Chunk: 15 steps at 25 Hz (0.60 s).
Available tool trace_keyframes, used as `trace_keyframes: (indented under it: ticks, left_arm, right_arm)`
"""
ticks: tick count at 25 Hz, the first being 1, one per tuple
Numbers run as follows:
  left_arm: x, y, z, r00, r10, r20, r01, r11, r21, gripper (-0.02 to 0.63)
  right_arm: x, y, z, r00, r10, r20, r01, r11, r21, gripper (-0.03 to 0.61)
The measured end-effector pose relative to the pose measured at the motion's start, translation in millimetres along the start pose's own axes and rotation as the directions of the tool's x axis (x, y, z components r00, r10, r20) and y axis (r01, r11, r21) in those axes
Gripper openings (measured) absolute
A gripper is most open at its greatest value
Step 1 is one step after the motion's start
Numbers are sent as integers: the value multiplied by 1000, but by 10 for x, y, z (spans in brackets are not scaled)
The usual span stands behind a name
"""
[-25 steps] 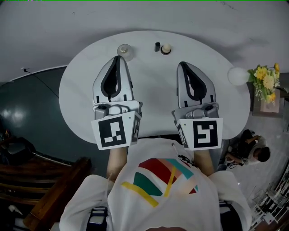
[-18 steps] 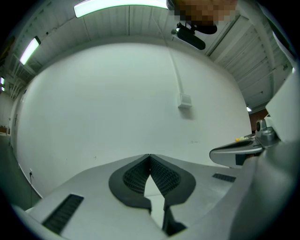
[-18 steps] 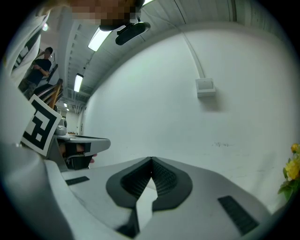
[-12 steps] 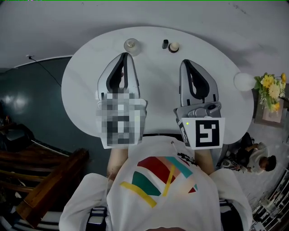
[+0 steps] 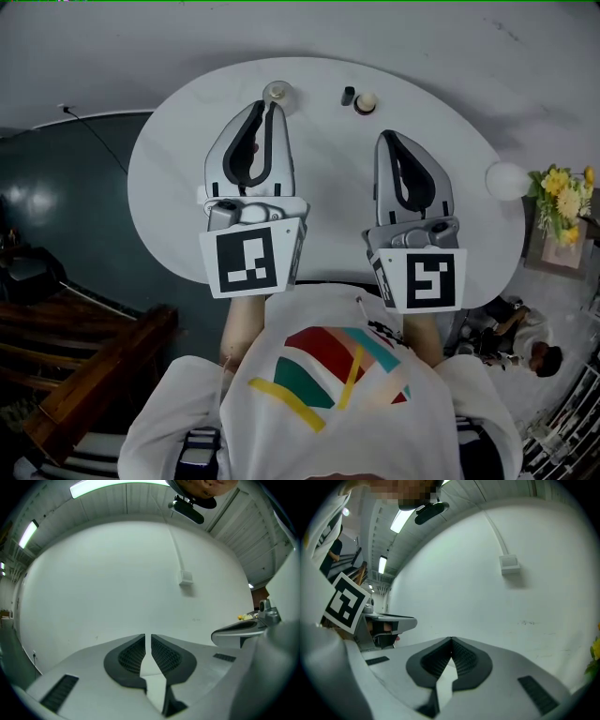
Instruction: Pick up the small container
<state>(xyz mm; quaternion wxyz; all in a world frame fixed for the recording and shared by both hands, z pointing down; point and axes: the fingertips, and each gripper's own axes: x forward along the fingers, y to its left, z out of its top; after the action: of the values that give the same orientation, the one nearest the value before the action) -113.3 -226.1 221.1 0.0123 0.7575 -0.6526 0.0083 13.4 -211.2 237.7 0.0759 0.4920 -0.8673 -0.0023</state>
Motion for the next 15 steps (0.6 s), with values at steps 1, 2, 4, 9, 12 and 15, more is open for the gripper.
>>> trace_keyframes:
  ticks: [1,2,4,9,12,15]
  left_arm:
    - [12,10,4,1000,3,3,-3,1000,1,18]
    - [24,21,4,1000,5,5,-5,1000,4,20]
    - [59,45,-18,1000,4,-2,-4,1000,22,22]
    - [200,100,-153,1000,-3,-28,4,999,35,82]
    - [273,147,-254,999,-10,-45,11,1000,26,114]
    - [354,190,-369,998,-13,-66,14,1000,21,134]
  right_arm:
    - [1,1,-12,1000,2,-2,-2,1000,0,12]
    - [3,4,-27,1000,4,-6,-4,1000,1,12]
    - [13,16,-56,1000,11,-15,-11,1000,3,11]
    - [53,48,-156,999,34,-36,-33,999,12,12]
    - [95,70,-235,998,45,-50,-44,999,24,12]
    - [161,106,-323,996,65,-67,-63,998,27,12]
